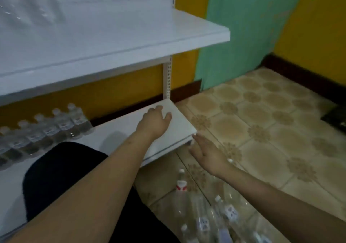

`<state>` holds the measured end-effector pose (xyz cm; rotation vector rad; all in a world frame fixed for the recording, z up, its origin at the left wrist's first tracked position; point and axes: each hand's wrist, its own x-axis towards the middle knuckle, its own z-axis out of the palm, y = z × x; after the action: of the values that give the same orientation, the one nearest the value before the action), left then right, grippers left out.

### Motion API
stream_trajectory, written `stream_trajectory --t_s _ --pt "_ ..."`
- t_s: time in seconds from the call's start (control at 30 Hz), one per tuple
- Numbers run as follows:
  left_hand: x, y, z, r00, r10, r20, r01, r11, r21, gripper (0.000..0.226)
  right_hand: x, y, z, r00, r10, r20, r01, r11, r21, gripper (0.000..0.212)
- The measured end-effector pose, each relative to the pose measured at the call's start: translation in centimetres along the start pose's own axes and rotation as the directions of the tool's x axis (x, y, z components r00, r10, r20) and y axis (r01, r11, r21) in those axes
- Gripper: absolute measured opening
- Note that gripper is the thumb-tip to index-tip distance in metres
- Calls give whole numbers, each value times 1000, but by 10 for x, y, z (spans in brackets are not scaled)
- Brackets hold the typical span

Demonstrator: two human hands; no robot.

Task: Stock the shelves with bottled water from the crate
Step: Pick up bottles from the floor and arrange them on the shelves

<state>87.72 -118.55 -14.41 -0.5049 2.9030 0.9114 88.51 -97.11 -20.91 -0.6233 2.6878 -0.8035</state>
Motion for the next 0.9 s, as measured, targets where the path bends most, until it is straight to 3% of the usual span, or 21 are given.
stream_trajectory --t_s 0.2,0.33,0.4,0.53,0.67,0.77,0.83,0.9 --pt "-4 29 99 967 22 255 -53 992 116 63 -55 121 63 931 357 75 -360 933 31 63" --pt "-24 10 144 935 10 355 -57 991 123 52 -91 183 118 806 543 234 -561 828 12 58" --pt "-45 -11 165 897 -12 443 -62 986 152 49 -117 208 140 710 637 300 -649 758 -72 56" --pt "-61 -19 185 748 50 661 -171 978 119 46 -178 229 164 539 836 101 -813 548 -198 54" --pt "-66 -13 189 721 80 688 -202 974 99 44 -227 265 200 325 937 128 -945 328 3 91" --pt "-69 -19 193 677 32 735 -237 956 176 43 -226 268 201 313 945 93 -949 309 61 98" --pt "-70 -15 193 690 36 723 -230 958 173 41 -211 264 198 267 960 88 -963 265 37 96" --pt "-69 -14 192 711 41 702 -206 967 152 41 -193 266 201 220 961 167 -971 201 126 95"
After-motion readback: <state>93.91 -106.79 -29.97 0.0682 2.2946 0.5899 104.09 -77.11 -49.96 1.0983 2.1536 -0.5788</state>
